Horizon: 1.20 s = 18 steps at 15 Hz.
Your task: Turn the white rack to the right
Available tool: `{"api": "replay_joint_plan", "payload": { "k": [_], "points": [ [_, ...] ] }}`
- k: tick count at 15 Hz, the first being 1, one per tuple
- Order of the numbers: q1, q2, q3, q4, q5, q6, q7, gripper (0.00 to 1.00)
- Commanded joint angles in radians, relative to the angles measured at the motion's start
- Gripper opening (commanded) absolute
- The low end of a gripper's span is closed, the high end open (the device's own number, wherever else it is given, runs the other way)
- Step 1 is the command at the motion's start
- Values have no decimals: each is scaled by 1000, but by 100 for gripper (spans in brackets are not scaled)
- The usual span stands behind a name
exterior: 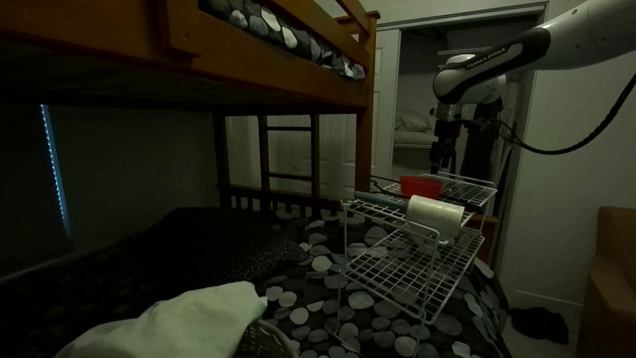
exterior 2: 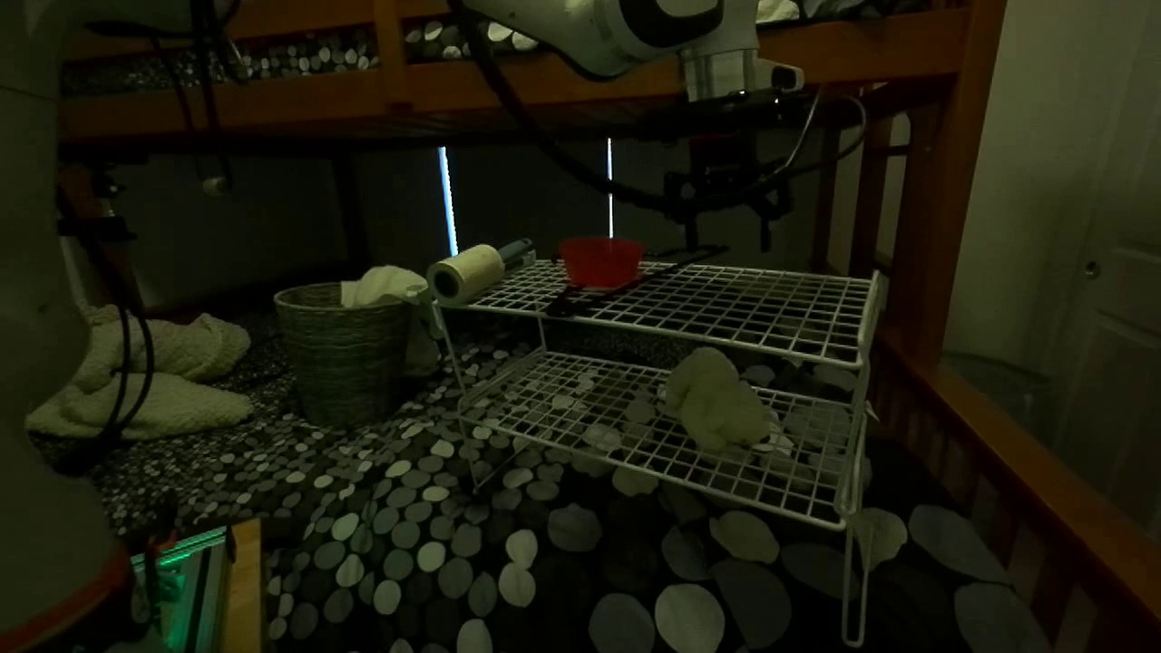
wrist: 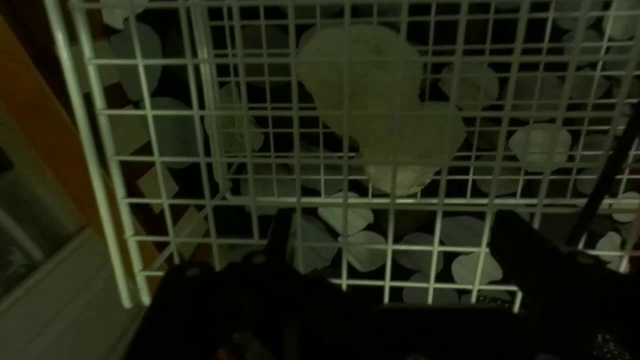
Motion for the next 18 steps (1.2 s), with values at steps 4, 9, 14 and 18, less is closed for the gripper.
{"api": "replay_joint_plan", "payload": {
  "k": [4, 9, 14, 18],
  "points": [
    [-2, -74, -5, -160, 50, 240, -2, 100],
    [3, -123, -8, -229, 56, 233, 10, 100],
    [17, -152, -10, -285, 28, 176, 32, 100],
    [15, -135, -15, -318, 26, 239, 59, 100]
  ]
}}
